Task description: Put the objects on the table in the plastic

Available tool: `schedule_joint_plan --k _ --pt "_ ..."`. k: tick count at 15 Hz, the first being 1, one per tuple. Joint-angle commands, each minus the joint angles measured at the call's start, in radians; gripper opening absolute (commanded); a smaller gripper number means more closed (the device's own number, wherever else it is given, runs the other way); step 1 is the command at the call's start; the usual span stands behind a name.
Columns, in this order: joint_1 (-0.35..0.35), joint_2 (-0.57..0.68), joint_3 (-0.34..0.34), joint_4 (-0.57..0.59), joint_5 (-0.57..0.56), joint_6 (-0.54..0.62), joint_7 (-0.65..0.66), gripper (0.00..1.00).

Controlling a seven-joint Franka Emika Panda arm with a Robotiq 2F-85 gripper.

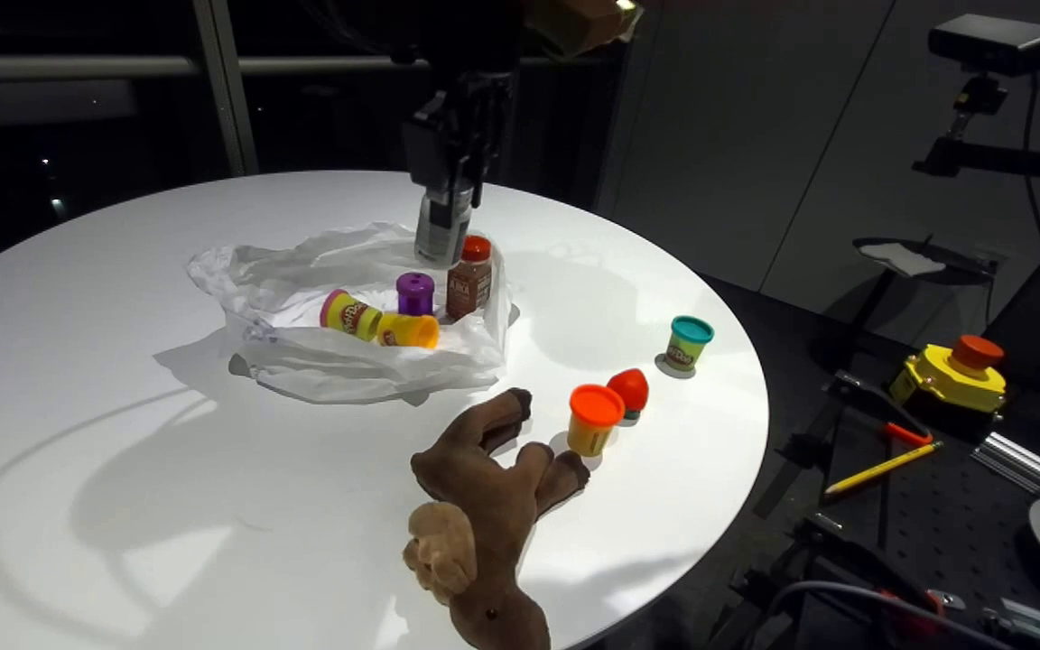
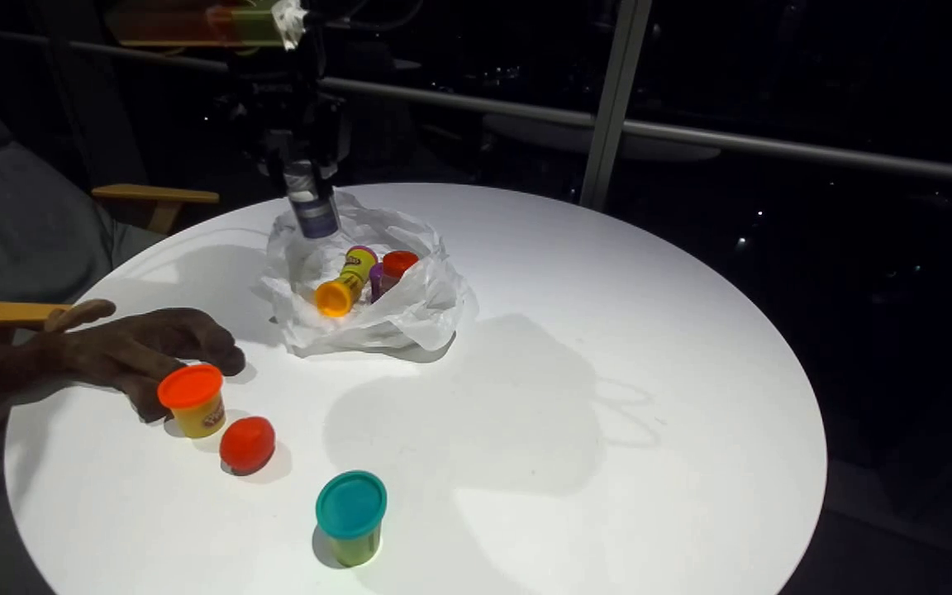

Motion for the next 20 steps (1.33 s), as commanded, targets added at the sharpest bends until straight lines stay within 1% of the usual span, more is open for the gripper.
schedule_joint_plan --k 1,6,10,13,17,20 --pt "0.065 0.181 -0.043 0.202 -0.070 0.000 0.078 0.20" --pt "0.133 0.336 -0.116 0.399 -0.108 -0.011 0.132 0.20" --pt "0.154 0.436 -0.172 0.524 -0.115 -0.029 0.136 0.20" --pt "0.160 0.500 -0.210 0.597 -0.120 -0.072 0.133 0.20" --pt "0.150 0.557 -0.224 0.662 -0.107 -0.144 0.115 0.20" --pt "0.135 0.577 -0.216 0.687 -0.089 -0.152 0.102 0.20"
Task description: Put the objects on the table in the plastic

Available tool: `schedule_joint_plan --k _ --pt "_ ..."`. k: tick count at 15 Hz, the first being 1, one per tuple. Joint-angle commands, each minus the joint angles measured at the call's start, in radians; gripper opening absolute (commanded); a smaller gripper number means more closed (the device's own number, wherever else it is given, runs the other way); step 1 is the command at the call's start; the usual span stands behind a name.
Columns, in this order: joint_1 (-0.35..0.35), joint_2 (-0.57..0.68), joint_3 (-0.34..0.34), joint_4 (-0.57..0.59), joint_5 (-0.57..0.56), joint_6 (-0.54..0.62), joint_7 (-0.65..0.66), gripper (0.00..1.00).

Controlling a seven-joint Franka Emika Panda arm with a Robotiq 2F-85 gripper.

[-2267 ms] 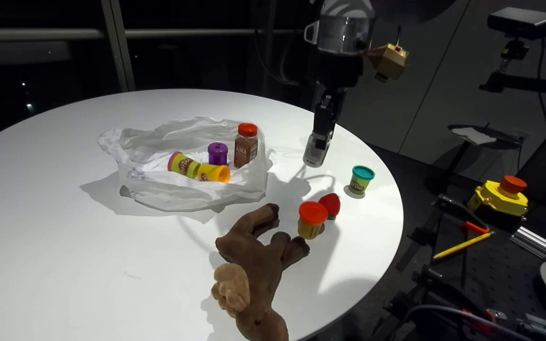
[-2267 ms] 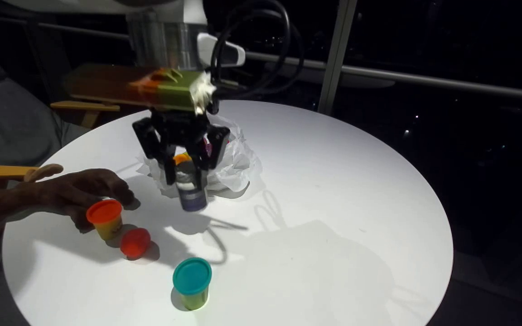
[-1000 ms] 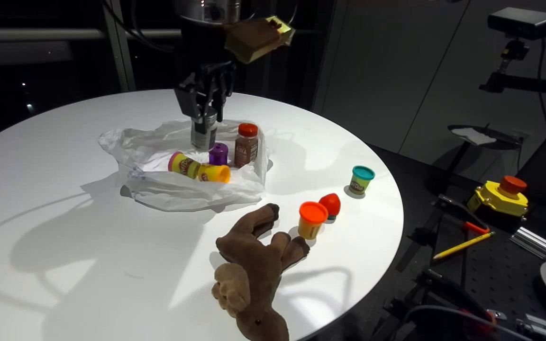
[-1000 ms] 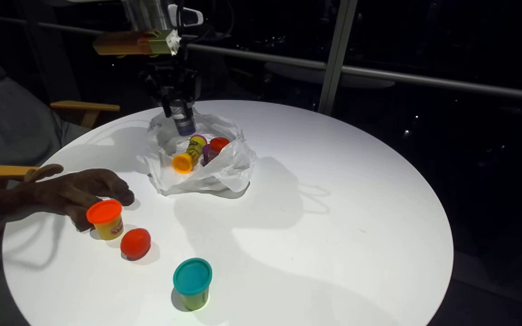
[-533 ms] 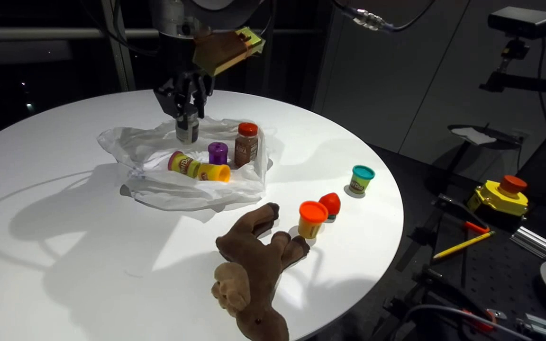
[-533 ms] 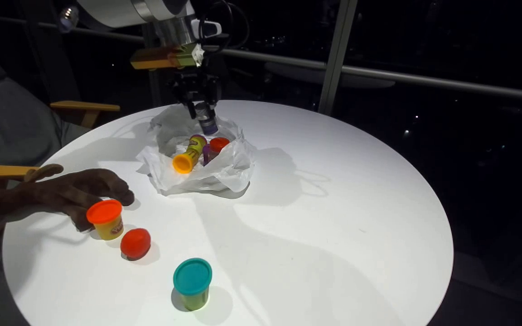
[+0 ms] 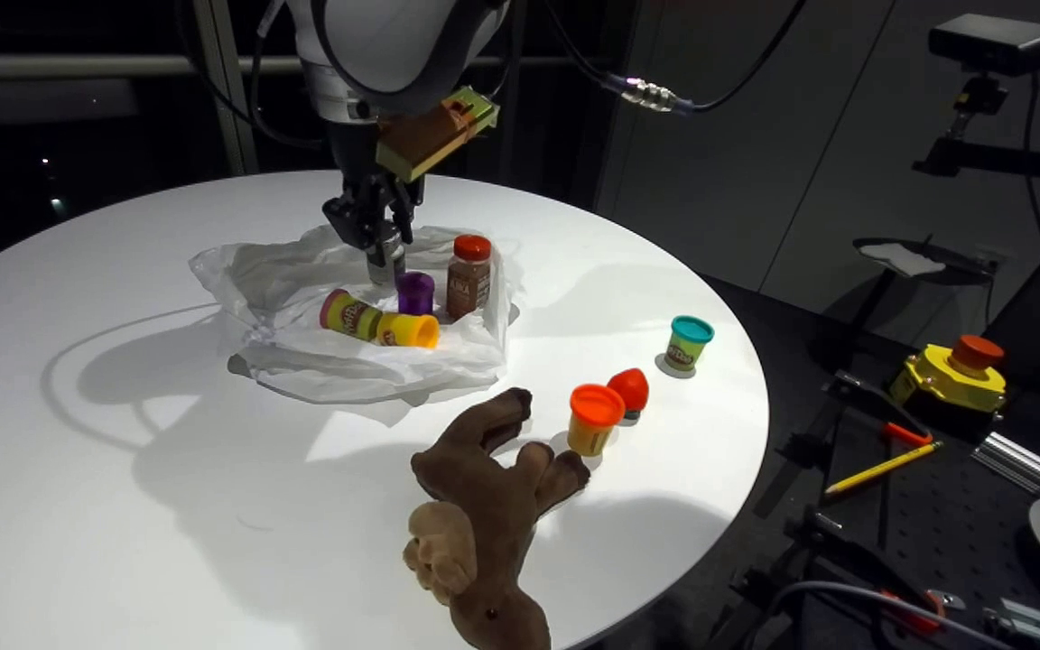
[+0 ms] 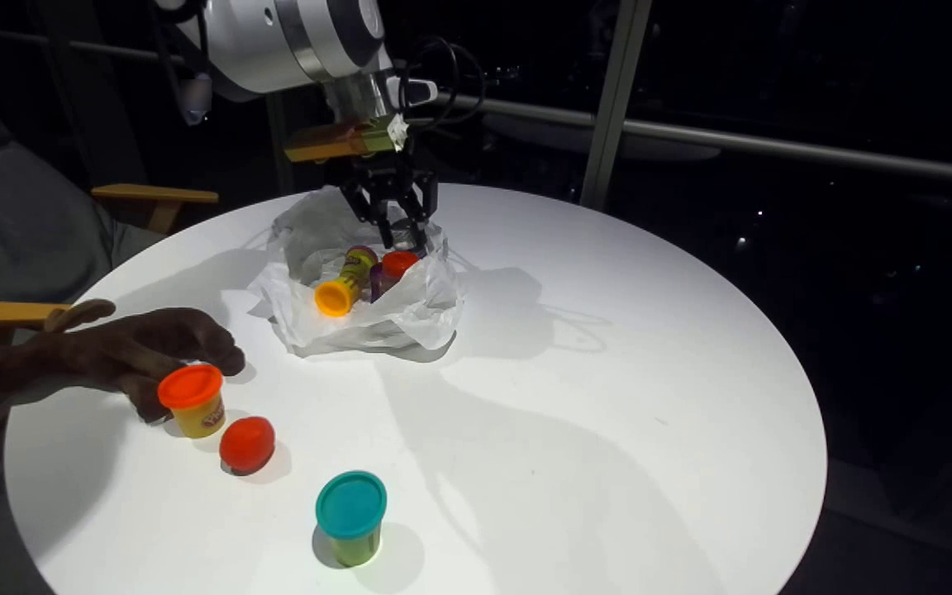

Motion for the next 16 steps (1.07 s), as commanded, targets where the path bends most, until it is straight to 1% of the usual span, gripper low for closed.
schedule_joint_plan --k 1,2,4,5,6,9,11,13,14,16 --pt "-0.007 0.029 0.003 0.071 0.007 -0.037 -0.009 0.70" --pt "-0.010 0.026 0.007 0.073 0.012 -0.040 -0.012 0.71" --pt "-0.008 -0.010 0.008 0.049 0.012 -0.036 -0.008 0.86" --pt "-0.005 -0.035 0.008 0.030 0.010 -0.032 -0.003 0.95" --pt "-0.001 -0.074 0.009 -0.001 0.008 -0.023 0.004 1.00" --pt "0.007 -0.221 0.019 -0.108 0.021 -0.041 0.035 1.00" --pt "0.000 -0.312 0.035 -0.166 0.044 -0.136 0.038 1.00" --pt "-0.020 -0.421 0.054 -0.266 0.060 -0.201 0.033 1.00" --pt "-0.031 -0.472 0.060 -0.318 0.064 -0.216 0.028 1.00" --pt "-0.057 -0.553 0.062 -0.419 0.051 -0.209 0.015 1.00"
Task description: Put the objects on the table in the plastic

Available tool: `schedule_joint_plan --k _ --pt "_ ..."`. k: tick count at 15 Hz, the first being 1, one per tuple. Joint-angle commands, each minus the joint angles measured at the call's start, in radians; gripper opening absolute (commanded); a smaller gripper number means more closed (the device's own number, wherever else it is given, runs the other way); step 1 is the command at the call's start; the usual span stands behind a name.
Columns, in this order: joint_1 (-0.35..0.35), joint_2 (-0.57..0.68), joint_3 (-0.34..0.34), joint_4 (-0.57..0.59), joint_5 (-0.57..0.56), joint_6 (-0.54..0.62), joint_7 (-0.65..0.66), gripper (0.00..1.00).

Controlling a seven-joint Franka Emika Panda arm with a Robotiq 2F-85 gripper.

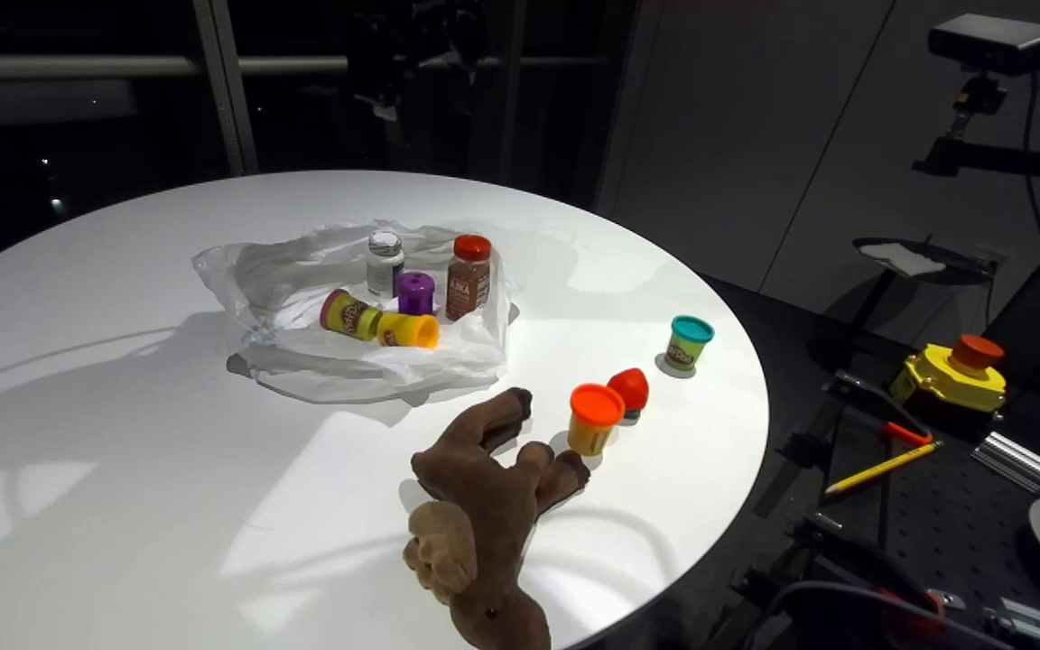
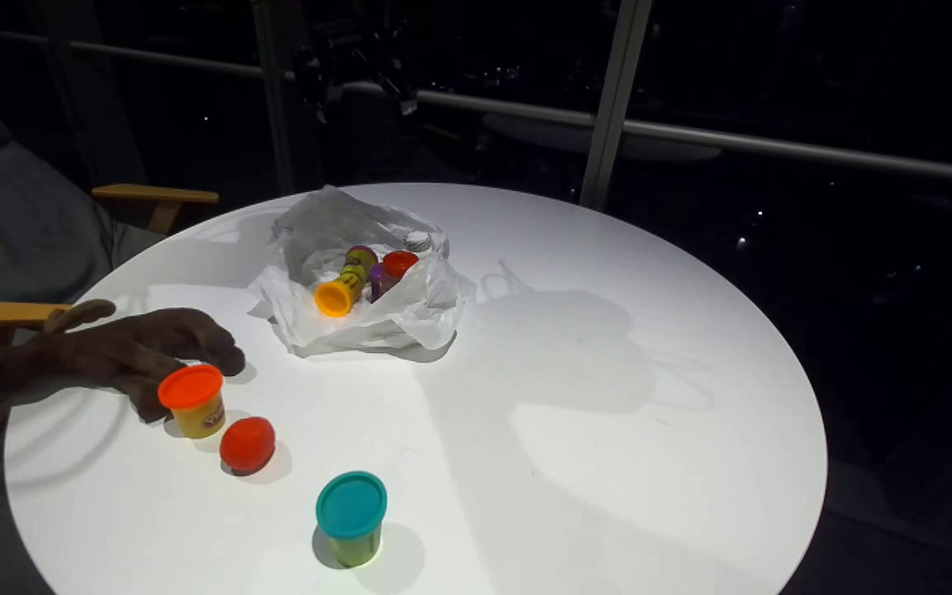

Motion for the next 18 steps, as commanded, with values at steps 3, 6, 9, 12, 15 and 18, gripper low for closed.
schedule_joint_plan --k 3,6,9,12,15,18 --pt "-0.104 -0.264 0.017 -0.363 -0.039 0.039 -0.094 1.00" --pt "-0.189 -0.326 0.004 -0.518 -0.057 0.081 -0.257 1.00" --pt "-0.293 -0.352 -0.025 -0.651 -0.027 0.162 -0.492 1.00" --pt "-0.379 -0.345 -0.048 -0.734 0.029 0.251 -0.726 1.00" --pt "-0.450 -0.316 -0.061 -0.759 0.142 0.334 -0.940 1.00" --pt "-0.480 -0.291 -0.050 -0.775 0.257 0.384 -1.064 1.00"
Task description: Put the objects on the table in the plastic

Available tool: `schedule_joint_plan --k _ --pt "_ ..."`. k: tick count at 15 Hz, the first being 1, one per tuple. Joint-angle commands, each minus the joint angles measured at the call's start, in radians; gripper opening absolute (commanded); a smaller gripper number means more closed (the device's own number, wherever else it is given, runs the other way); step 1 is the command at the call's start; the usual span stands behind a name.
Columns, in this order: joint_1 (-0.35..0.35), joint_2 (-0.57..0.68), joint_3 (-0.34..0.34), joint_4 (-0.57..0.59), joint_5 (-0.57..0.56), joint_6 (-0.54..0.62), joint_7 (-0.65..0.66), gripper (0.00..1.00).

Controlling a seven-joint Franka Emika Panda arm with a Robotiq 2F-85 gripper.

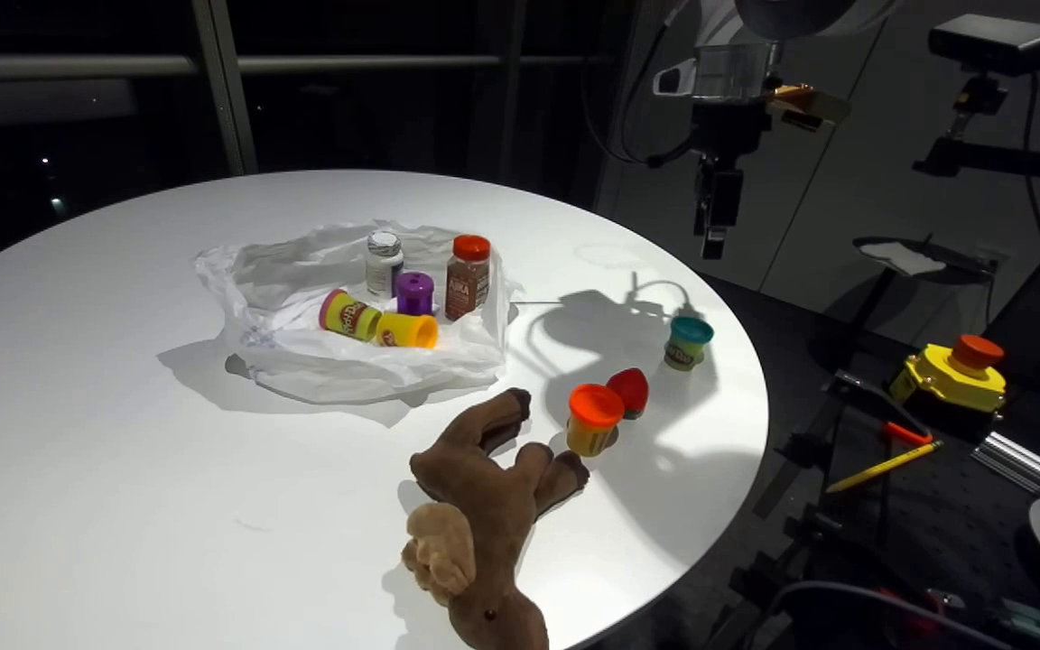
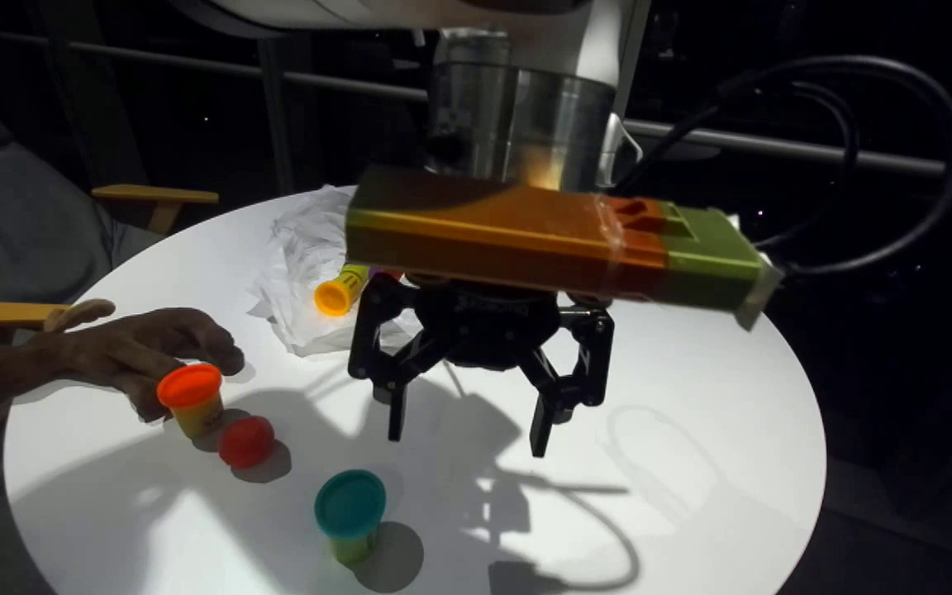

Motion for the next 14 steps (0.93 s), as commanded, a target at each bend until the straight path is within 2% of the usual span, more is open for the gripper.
schedule_joint_plan --k 1,5,8,14 --pt "-0.023 0.002 0.017 -0.039 0.136 0.073 -0.148 1.00" --pt "-0.007 0.013 0.045 -0.121 0.235 0.164 -0.211 1.00" --pt "0.006 0.015 0.069 -0.193 0.232 0.263 -0.188 1.00" --pt "0.005 0.018 0.109 -0.262 0.239 0.341 -0.198 1.00"
